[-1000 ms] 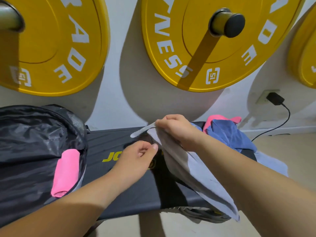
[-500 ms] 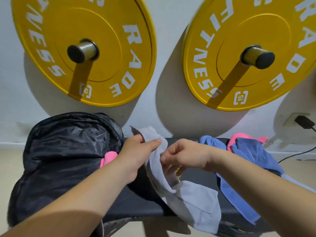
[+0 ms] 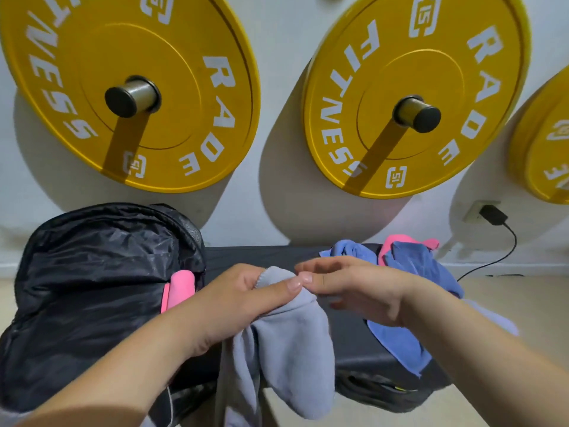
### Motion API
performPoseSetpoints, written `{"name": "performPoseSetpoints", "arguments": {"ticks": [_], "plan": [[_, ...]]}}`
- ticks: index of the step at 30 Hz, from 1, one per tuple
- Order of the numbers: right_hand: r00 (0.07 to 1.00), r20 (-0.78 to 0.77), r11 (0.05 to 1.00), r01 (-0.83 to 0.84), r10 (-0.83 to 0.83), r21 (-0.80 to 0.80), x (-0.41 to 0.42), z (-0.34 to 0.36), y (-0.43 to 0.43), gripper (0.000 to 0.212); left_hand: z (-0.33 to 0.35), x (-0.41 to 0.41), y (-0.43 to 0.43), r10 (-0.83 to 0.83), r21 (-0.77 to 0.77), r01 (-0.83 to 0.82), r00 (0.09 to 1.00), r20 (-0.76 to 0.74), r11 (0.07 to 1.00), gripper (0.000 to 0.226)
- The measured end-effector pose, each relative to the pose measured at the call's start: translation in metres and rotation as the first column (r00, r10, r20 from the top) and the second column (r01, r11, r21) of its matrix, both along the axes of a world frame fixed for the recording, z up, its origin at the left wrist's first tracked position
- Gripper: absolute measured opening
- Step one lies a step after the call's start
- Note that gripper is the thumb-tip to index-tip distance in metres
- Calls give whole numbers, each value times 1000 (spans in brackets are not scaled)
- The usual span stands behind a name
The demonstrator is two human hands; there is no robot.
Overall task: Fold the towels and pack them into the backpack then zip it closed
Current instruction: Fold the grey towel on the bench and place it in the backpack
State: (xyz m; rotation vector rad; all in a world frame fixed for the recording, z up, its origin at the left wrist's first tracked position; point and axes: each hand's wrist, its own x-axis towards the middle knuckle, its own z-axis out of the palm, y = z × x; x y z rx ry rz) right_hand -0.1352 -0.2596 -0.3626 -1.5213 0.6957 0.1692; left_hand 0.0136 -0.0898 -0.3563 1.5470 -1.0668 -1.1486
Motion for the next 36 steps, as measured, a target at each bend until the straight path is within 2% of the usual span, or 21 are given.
{"name": "performPoseSetpoints", "arguments": {"ticks": [2,4,5,7,8,10,12,14,18,21,23,26,28,30,32,34,36], "plan": [[998,15,995,-62,61,80,-5,-13,3,70,-4,5,1,8,-12,-8,1000,-18,1000,28],[1000,23,990,-5,1,143,-2,-17,3,64,-6,9,-2,-11,0,11,1000,10,1000,28],[998,41,985,39,-46,168,1,-18,2,55,-7,12,-3,-22,23,20,997,70,1000,30],[980,124,978,135,-155,156,9,-18,-2,22,-18,20,-6,-87,97,61,951,295,993,37],[964,174,977,182,-199,109,13,-18,-2,21,-25,26,-8,-121,122,76,897,426,990,39],[954,216,963,237,-206,-125,16,-22,-4,26,-42,37,-12,-110,107,55,780,616,993,36],[971,204,919,189,-123,-346,17,-25,-1,23,-49,44,-15,-18,46,-15,755,656,999,31],[971,217,895,183,-100,-406,19,-29,0,22,-50,43,-18,84,-16,-95,770,633,995,36],[937,290,934,267,-194,-239,22,-25,1,19,-47,26,-20,231,-87,-215,853,467,973,43],[972,200,961,165,-121,-221,19,-23,8,20,-54,23,-24,250,-135,-214,883,397,968,44],[961,179,945,246,-210,-216,19,-22,9,31,-59,25,-27,210,-119,-176,884,418,977,43],[846,190,844,523,-498,-118,21,-26,-10,34,-65,30,-31,184,-46,-181,904,386,982,33],[702,187,711,703,-687,-27,17,-34,-32,26,-67,32,-31,165,12,-186,897,411,982,20],[575,216,570,816,-789,-94,6,-42,-52,20,-67,34,-28,161,45,-220,822,546,975,9],[488,245,461,873,-838,-162,-6,-52,-63,24,-64,38,-26,209,57,-299,777,593,952,3],[480,218,443,874,-850,-198,-14,-63,-66,29,-64,47,-23,267,77,-342,839,474,936,5],[558,196,497,818,-806,-289,-14,-65,-59,29,-61,51,-18,285,85,-323,910,301,942,8]]}}
